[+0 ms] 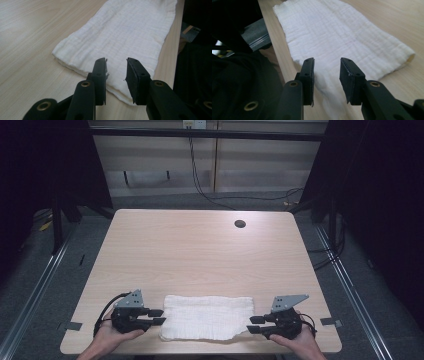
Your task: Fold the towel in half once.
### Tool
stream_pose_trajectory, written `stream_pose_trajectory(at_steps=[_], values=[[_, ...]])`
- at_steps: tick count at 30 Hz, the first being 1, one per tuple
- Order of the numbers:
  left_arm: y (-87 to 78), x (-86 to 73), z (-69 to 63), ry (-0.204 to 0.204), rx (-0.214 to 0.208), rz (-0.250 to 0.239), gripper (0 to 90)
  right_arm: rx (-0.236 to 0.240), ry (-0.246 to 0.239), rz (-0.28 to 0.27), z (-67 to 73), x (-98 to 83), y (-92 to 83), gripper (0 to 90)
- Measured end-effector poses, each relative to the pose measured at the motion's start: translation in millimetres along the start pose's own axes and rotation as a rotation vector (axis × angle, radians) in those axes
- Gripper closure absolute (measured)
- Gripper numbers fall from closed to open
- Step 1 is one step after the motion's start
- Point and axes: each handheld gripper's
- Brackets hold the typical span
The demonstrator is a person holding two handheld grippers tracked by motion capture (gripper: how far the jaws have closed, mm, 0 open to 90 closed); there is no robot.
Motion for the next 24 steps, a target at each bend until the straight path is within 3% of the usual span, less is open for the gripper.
stream_pose_trajectory(at_steps=[5,13,19,22,24], values=[[6.7,-0.2,0.6,0.001,0.011,0.019,67.5,-0.013,0.005,-0.020,-1.5,1.2,-1.2,62.7],[26.9,0.2,9.0,0.009,0.050,0.059,61.5,-0.121,-0.035,0.051,-17.0,2.6,21.9,55.6],[33.0,-1.5,5.2,0.043,0.050,0.097,59.6,-0.151,-0.079,0.124,-21.4,-1.6,37.8,53.9],[37.3,-2.6,3.3,0.061,0.062,0.101,59.8,-0.162,-0.114,0.134,-19.1,-1.9,39.4,56.8],[40.0,-1.5,2.0,0.071,0.072,0.111,62.0,-0.176,-0.130,0.137,-19.7,-1.8,39.5,66.2]])
Point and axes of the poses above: each handheld gripper's, and its own axes: y roughly forward along the jaws, x roughly out of its top, z roughly to its left, and after that the axes turned 13 degrees about -z, right-handed
